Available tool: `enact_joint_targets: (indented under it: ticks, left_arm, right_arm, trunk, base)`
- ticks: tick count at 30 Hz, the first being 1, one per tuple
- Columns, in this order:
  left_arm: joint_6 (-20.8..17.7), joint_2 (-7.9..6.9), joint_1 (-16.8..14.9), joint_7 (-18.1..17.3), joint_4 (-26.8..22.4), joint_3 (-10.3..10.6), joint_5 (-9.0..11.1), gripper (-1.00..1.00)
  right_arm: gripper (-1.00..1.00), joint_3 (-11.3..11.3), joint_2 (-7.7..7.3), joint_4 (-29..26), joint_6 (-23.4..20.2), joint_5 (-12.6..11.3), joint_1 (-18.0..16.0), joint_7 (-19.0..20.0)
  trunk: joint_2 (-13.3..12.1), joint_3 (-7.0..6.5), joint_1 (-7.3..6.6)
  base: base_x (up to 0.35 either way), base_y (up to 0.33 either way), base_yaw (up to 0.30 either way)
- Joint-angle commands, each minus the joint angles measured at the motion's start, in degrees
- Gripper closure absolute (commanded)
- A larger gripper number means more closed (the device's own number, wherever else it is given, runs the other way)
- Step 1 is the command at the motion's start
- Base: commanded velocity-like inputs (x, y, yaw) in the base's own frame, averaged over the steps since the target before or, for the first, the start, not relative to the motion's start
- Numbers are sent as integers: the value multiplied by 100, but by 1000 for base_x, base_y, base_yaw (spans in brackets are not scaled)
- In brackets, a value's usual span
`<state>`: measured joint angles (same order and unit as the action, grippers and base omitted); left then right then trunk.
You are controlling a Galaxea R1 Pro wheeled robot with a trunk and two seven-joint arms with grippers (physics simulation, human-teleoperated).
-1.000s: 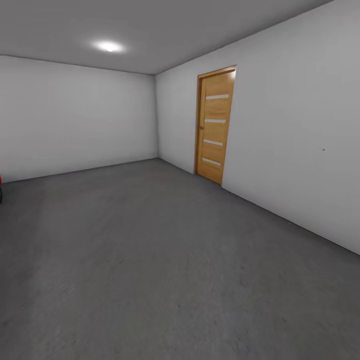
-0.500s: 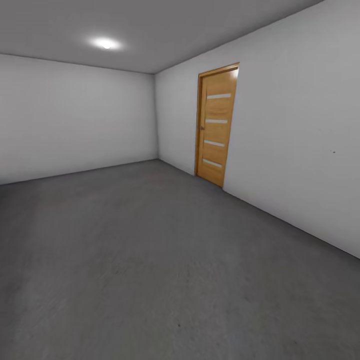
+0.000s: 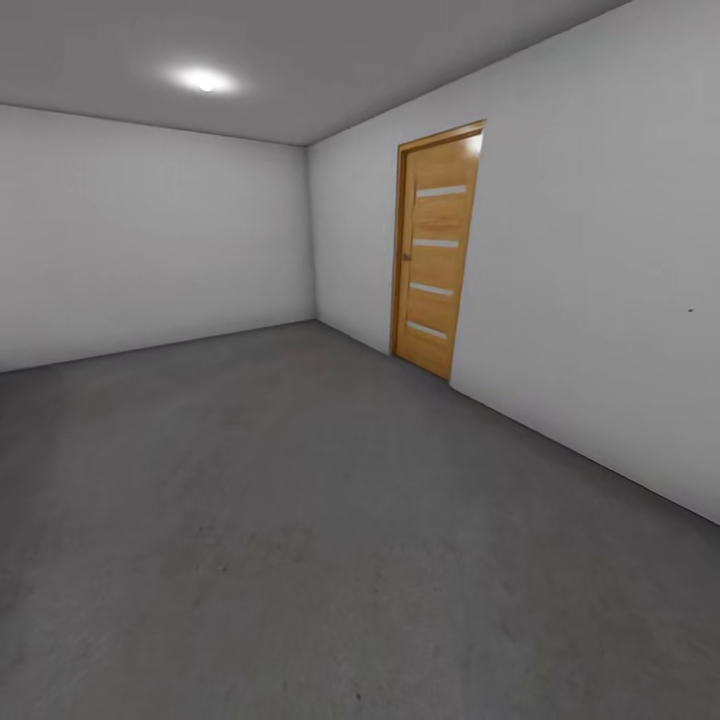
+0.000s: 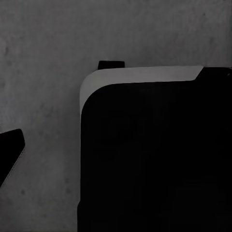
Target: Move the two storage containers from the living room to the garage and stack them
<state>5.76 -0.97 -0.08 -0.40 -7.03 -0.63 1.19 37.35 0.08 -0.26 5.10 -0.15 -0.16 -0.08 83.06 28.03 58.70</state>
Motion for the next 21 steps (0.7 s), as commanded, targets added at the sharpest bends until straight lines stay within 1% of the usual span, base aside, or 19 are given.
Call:
enact_joint_targets:
  ticks: [1, 21]
  left_arm:
    - [14, 0, -1, -4, 0, -6, 12, -100]
    - [21, 0, -1, -4, 0, -6, 30, -100]
  right_arm:
    - [-100, 7, 0, 3, 17, -2, -2, -1]
    - [-100, 7, 0, 3, 17, -2, -2, -1]
  trunk:
    - [2, 5, 3]
    - [2, 5, 3]
  base:
    - [322, 0, 0]
    - [322, 0, 0]
